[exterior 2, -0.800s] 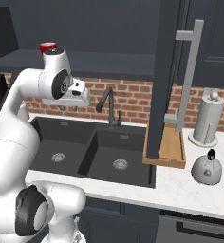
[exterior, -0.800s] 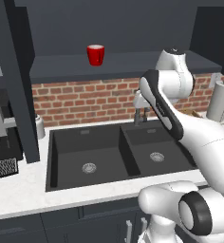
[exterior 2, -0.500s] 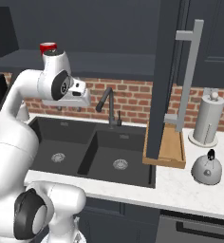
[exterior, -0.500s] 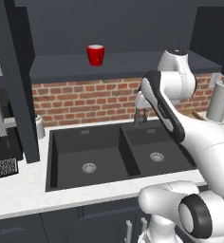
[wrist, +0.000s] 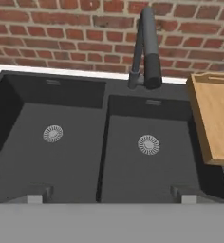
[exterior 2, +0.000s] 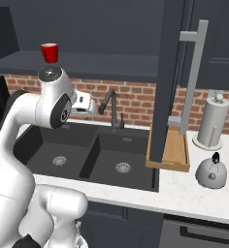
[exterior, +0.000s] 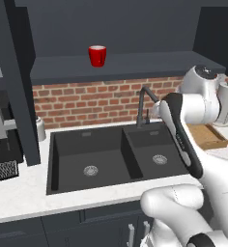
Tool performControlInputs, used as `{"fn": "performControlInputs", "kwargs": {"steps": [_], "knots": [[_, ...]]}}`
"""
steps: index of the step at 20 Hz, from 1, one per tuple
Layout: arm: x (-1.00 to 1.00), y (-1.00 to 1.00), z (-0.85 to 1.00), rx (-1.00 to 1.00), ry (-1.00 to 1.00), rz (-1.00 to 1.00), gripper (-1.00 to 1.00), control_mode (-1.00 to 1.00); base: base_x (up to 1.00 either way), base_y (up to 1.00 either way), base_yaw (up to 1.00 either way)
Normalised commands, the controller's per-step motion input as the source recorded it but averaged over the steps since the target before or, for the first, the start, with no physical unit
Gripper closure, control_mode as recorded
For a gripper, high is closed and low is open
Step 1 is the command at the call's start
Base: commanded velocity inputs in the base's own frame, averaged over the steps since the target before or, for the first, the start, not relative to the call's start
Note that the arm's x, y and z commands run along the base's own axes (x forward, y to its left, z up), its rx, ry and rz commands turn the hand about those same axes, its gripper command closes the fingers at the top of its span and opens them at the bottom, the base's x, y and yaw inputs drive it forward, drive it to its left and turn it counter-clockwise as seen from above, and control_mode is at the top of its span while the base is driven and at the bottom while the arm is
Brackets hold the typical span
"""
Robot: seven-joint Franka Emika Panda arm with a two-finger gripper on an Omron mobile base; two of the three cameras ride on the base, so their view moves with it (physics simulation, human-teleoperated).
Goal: Pick the kettle from the counter and place it on the tray. Then pick the mug from the cabinet and place it on the tray. Then close the cabinet doors.
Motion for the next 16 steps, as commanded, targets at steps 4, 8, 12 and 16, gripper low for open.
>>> {"fn": "performControlInputs", "kwargs": {"steps": [4,8,12,16], "knots": [[-0.38,-0.37,-0.33,-0.01,-0.33,-0.29,-1.00,-1.00,0.00,0.00,0.00],[-0.19,-0.23,-0.30,-0.01,-0.22,-0.44,-1.00,-1.00,0.00,0.00,0.00],[-0.01,-0.22,-0.09,0.00,-0.08,-0.48,-1.00,-1.00,0.00,0.00,0.00],[0.00,-0.36,0.00,0.00,-0.01,-0.42,-1.00,-1.00,0.00,0.00,0.00]]}}
